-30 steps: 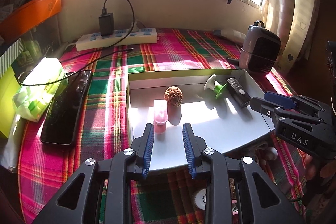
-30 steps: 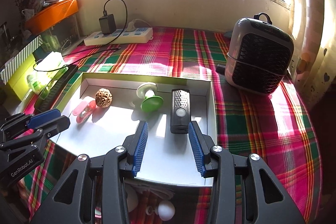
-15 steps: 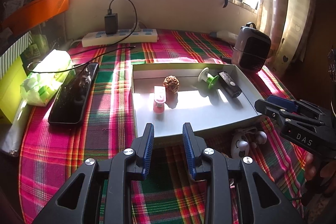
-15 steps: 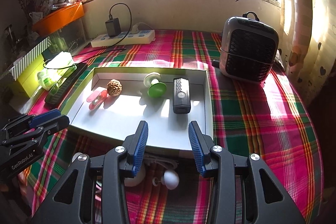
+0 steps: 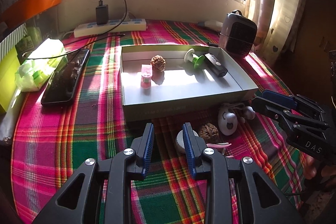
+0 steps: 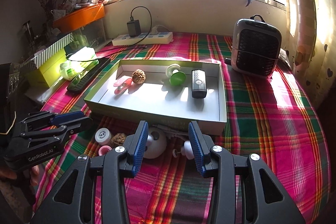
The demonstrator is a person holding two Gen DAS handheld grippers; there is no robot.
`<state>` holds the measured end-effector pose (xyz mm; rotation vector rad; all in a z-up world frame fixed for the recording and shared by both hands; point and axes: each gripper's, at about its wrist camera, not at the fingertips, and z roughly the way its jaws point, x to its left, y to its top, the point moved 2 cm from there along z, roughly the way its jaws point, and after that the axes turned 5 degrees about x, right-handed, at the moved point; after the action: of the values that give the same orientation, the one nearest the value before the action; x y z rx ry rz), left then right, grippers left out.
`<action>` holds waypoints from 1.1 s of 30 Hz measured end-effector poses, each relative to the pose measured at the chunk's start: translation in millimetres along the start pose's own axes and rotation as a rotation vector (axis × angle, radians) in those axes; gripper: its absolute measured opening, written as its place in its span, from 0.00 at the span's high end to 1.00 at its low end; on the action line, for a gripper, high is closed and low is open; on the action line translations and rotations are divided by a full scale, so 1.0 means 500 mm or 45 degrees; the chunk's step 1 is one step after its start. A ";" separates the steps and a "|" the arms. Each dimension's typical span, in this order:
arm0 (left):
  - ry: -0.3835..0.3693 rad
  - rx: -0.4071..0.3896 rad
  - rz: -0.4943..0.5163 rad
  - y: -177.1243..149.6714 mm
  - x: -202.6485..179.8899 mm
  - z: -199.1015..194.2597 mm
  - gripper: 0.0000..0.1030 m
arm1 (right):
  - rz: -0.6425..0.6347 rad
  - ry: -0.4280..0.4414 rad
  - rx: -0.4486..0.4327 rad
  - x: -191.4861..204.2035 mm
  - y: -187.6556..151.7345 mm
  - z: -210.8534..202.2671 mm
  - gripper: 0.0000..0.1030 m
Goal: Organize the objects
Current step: 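Lower the left gripper onto the white round container while the right approaches the pink clip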
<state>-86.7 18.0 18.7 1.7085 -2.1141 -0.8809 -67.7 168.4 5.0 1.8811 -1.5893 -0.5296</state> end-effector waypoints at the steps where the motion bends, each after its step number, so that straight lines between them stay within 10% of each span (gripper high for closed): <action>1: -0.012 0.003 0.007 -0.002 -0.003 0.001 0.74 | -0.015 0.018 0.004 0.005 -0.005 0.001 0.60; 33: -0.006 0.120 -0.007 -0.003 0.004 0.060 0.69 | -0.135 0.224 0.109 0.059 -0.059 0.033 0.59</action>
<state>-103.0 24.5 -5.7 1.7605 -2.1873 -0.7989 -50.9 139.0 -24.7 2.0248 -1.4238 -0.3347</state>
